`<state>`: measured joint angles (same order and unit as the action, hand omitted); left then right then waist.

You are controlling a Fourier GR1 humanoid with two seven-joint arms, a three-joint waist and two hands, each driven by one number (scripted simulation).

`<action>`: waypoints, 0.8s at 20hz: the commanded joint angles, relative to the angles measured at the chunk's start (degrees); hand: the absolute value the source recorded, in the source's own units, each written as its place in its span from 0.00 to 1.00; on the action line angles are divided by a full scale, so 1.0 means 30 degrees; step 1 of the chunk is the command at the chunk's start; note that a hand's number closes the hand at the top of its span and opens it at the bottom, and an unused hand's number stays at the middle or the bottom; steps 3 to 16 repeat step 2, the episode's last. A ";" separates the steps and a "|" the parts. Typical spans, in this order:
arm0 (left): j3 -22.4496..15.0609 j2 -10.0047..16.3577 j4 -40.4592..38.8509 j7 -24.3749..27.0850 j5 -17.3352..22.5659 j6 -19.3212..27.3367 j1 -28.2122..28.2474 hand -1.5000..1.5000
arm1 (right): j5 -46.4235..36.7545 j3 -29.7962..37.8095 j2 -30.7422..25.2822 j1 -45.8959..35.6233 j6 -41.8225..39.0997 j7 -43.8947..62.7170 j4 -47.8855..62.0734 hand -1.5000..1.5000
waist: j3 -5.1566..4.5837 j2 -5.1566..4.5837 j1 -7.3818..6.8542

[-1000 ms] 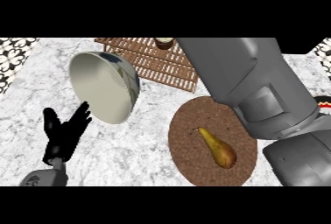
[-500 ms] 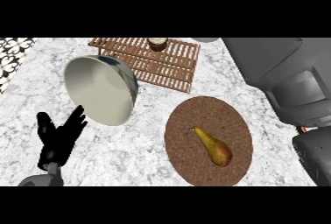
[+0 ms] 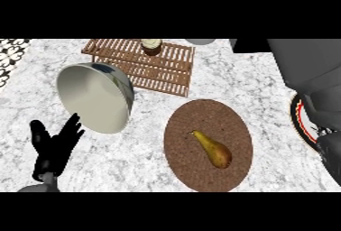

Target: Pick the cupcake from the placemat and place it in the tiered shelf

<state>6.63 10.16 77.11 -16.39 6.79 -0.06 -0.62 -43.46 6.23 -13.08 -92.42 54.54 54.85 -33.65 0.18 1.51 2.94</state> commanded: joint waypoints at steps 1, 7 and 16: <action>-0.0192 -0.0344 0.0283 -0.0193 -0.0160 0.0366 0.0059 0.50 | 0.0642 -0.0180 -0.0537 0.2231 -0.1288 0.0616 -0.3776 0.00 | 0.0002 0.0100 0.0381; 0.0326 0.0424 -0.0513 0.0070 0.0293 -0.0588 0.0084 0.50 | 0.0237 -0.0726 -0.0021 0.3238 -0.1037 0.0794 -0.4669 0.00 | -0.0024 0.0013 0.0290; 0.0326 0.0424 -0.0513 0.0070 0.0293 -0.0588 0.0084 0.50 | 0.0237 -0.0726 -0.0021 0.3238 -0.1037 0.0794 -0.4669 0.00 | -0.0024 0.0013 0.0290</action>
